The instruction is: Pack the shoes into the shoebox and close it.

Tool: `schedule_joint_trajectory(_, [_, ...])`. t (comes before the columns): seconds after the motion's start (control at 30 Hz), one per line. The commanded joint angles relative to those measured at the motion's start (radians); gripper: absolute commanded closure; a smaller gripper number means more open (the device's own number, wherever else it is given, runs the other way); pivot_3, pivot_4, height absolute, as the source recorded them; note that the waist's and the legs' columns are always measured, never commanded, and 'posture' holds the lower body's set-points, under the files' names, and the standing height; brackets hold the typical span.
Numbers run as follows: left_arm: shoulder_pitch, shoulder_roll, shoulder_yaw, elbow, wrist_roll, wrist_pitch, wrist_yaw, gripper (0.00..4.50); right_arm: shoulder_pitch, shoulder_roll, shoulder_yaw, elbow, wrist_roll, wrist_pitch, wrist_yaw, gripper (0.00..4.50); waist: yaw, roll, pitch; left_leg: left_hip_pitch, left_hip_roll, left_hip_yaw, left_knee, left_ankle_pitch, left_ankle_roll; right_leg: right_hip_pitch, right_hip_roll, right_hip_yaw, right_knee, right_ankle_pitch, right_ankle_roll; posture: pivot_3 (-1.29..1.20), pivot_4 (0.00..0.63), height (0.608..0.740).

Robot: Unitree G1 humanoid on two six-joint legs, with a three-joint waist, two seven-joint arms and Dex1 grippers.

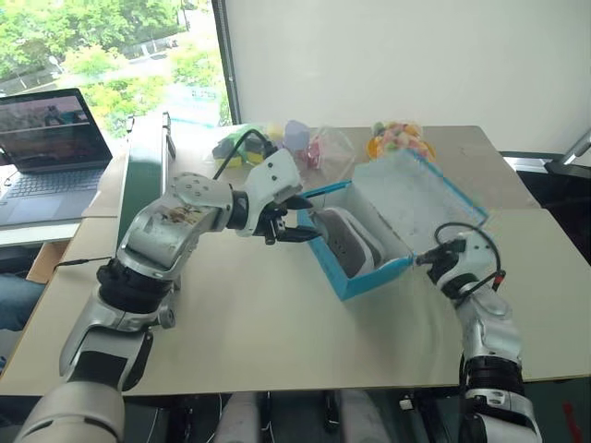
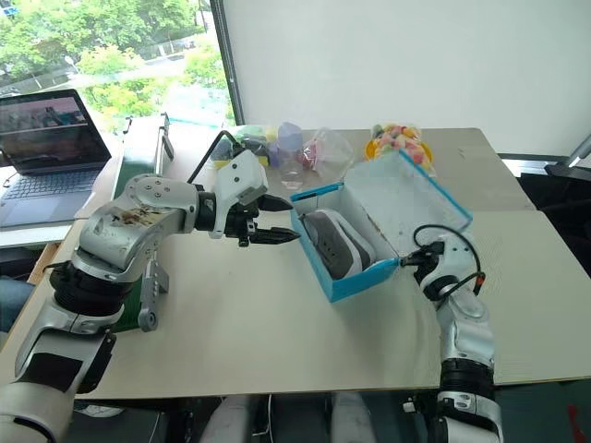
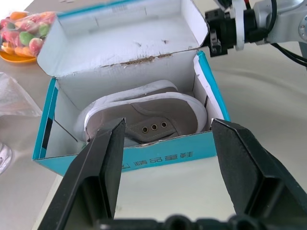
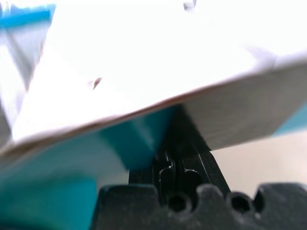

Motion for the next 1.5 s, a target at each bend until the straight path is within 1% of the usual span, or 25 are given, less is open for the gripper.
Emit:
schedule_joint_trajectory(0.03, [0.008, 0.003, 0.017, -0.015, 0.005, 0.011, 0.020, 1.48, -0.037, -0.015, -0.056, -0.184, 0.209, 0.120, 0.036, 4.41, 0.000, 0.000, 0.000, 0.001, 0.000, 0.000, 0.000, 0.000, 0.000, 0.000, 0.000, 0.000, 0.001, 0.000, 0.000, 0.00, 0.150, 0.738])
schedule_joint_trajectory(0.13, [0.016, 0.005, 0.018, -0.023, 0.002, 0.017, 0.024, 1.48, -0.043, -0.033, -0.066, -0.334, 0.402, 0.294, 0.042, 4.41, -0.002, 0.000, 0.000, 0.002, 0.000, 0.000, 0.000, 0.000, 0.000, 0.000, 0.000, 0.002, 0.002, 0.000, 0.000, 0.00, 0.150, 0.738])
schedule_joint_trajectory(0.23, [0.017, 0.006, 0.020, -0.025, 0.001, 0.019, 0.027, 1.48, -0.050, -0.067, -0.055, -0.425, 0.577, 0.464, 0.042, 4.41, -0.001, 0.000, 0.000, 0.004, 0.001, 0.000, 0.000, 0.000, 0.000, 0.002, 0.000, 0.001, 0.003, 0.000, -0.001, 0.00, 0.150, 0.738])
schedule_joint_trajectory(0.27, [0.017, 0.006, 0.020, -0.025, 0.000, 0.020, 0.028, 1.48, -0.051, -0.078, -0.049, -0.441, 0.612, 0.500, 0.042, 4.41, 0.000, 0.000, 0.000, 0.004, 0.001, 0.000, 0.000, 0.000, 0.000, 0.002, 0.000, 0.001, 0.003, 0.000, -0.001, 0.00, 0.150, 0.738])
schedule_joint_trajectory(0.3, [0.016, 0.005, 0.021, -0.023, 0.000, 0.019, 0.031, 1.48, -0.056, -0.103, -0.016, -0.463, 0.633, 0.551, 0.053, 4.41, 0.000, 0.000, 0.000, 0.004, 0.001, 0.000, 0.000, 0.000, 0.000, 0.002, 0.000, 0.001, 0.003, 0.000, -0.001, 0.00, 0.150, 0.738])
schedule_joint_trajectory(0.37, [0.015, 0.004, 0.022, -0.021, 0.000, 0.019, 0.035, 1.48, -0.059, -0.133, 0.021, -0.484, 0.652, 0.604, 0.059, 4.41, 0.001, 0.000, 0.000, 0.004, 0.001, 0.000, 0.000, 0.000, 0.000, 0.002, 0.000, 0.001, 0.002, 0.000, -0.001, 0.00, 0.150, 0.738])
schedule_joint_trajectory(0.43, [0.015, 0.007, 0.030, -0.022, 0.000, 0.023, 0.043, 1.48, -0.104, -0.165, 0.111, -0.474, 0.606, 0.652, 0.055, 4.41, -0.001, 0.000, 0.000, 0.004, 0.001, 0.000, 0.000, 0.000, 0.000, 0.002, 0.000, 0.001, 0.001, 0.000, -0.001, 0.00, 0.150, 0.738])
schedule_joint_trajectory(0.5, [0.020, 0.012, 0.041, -0.022, 0.001, 0.029, 0.055, 1.48, -0.169, -0.182, 0.198, -0.439, 0.527, 0.648, 0.059, 4.41, -0.007, 0.000, 0.000, 0.004, 0.001, 0.001, 0.000, 0.000, 0.000, 0.002, 0.000, 0.001, 0.000, 0.000, 0.000, 0.00, 0.150, 0.738])
schedule_joint_trajectory(0.53, [0.025, 0.016, 0.047, -0.023, 0.000, 0.033, 0.061, 1.48, -0.203, -0.180, 0.223, -0.415, 0.510, 0.656, 0.054, 4.41, -0.008, 0.000, 0.000, 0.004, 0.001, 0.000, 0.000, 0.000, 0.000, 0.002, 0.000, 0.000, -0.001, 0.000, 0.000, 0.00, 0.150, 0.738])
schedule_joint_trajectory(0.6, [0.035, 0.024, 0.055, -0.024, 0.003, 0.040, 0.071, 1.48, -0.255, -0.188, 0.288, -0.365, 0.431, 0.634, 0.063, 4.41, -0.006, 0.000, 0.000, 0.005, 0.001, 0.000, 0.000, 0.000, 0.000, 0.002, 0.001, -0.001, -0.001, 0.000, 0.000, 0.00, 0.150, 0.738])
schedule_joint_trajectory(0.73, [0.060, 0.029, 0.075, -0.037, 0.006, 0.061, 0.107, 1.48, -0.362, -0.158, 0.421, -0.201, 0.258, 0.564, 0.079, 4.41, -0.001, 0.000, 0.000, 0.004, 0.001, 0.000, 0.000, 0.000, 0.000, 0.001, 0.001, -0.001, -0.001, 0.000, -0.001, 0.00, 0.150, 0.738])
schedule_joint_trajectory(0.93, [0.094, 0.024, 0.107, -0.081, 0.013, 0.098, 0.188, 1.48, -0.388, -0.106, 0.573, -0.037, 0.056, 0.468, 0.103, 4.41, 0.003, 0.000, 0.000, 0.000, -0.001, 0.000, 0.000, -0.001, 0.001, 0.000, 0.000, 0.000, -0.003, -0.001, 0.000, 0.00, 0.150, 0.738])
schedule_joint_trajectory(1.03, [0.114, 0.037, 0.118, -0.090, 0.031, 0.100, 0.227, 1.48, -0.367, -0.127, 0.662, -0.013, -0.053, 0.459, 0.125, 4.41, 0.002, 0.000, 0.000, 0.000, -0.001, 0.001, 0.000, -0.001, 0.001, 0.000, -0.001, 0.000, -0.003, -0.001, 0.000, 0.00, 0.150, 0.738])
schedule_joint_trajectory(1.17, [0.119, 0.035, 0.131, -0.097, 0.032, 0.107, 0.257, 1.48, -0.339, -0.139, 0.713, -0.011, -0.126, 0.461, 0.147, 4.41, 0.004, -0.001, -0.001, 0.004, -0.001, 0.001, 0.000, -0.001, 0.001, 0.003, -0.001, 0.000, 0.000, -0.001, 0.000, 0.00, 0.150, 0.738])
schedule_joint_trajectory(1.23, [0.121, 0.033, 0.139, -0.101, 0.026, 0.112, 0.264, 1.48, -0.331, -0.133, 0.697, -0.046, -0.117, 0.471, 0.163, 4.41, 0.005, -0.002, -0.002, 0.005, 0.000, 0.000, 0.000, -0.001, 0.001, 0.003, -0.001, -0.001, 0.000, -0.001, 0.000, 0.00, 0.150, 0.738])
schedule_joint_trajectory(1.33, [0.130, 0.035, 0.150, -0.103, 0.028, 0.100, 0.277, 1.48, -0.343, -0.128, 0.637, -0.128, -0.070, 0.507, 0.191, 4.41, 0.003, -0.003, -0.002, 0.005, 0.001, 0.000, 0.000, -0.001, 0.001, 0.003, -0.001, -0.001, 0.000, -0.001, 0.000, 0.00, 0.150, 0.738])
schedule_joint_trajectory(1.4, [0.172, 0.039, 0.189, -0.136, -0.002, 0.078, 0.263, 1.48, -0.366, -0.189, 0.630, -0.231, -0.070, 0.512, 0.248, 4.41, 0.002, -0.002, -0.002, 0.005, 0.001, 0.001, 0.000, -0.001, 0.001, 0.003, 0.000, -0.001, 0.000, -0.001, 0.000, 0.00, 0.150, 0.738])
schedule_joint_trajectory(1.5, [0.235, 0.050, 0.230, -0.177, -0.022, 0.067, 0.260, 1.48, -0.374, -0.260, 0.624, -0.332, -0.067, 0.504, 0.331, 4.41, 0.001, -0.002, -0.001, 0.004, 0.001, 0.001, 0.000, -0.001, 0.001, 0.000, -0.001, -0.001, 0.001, -0.001, 0.000, 0.00, 0.150, 0.738])
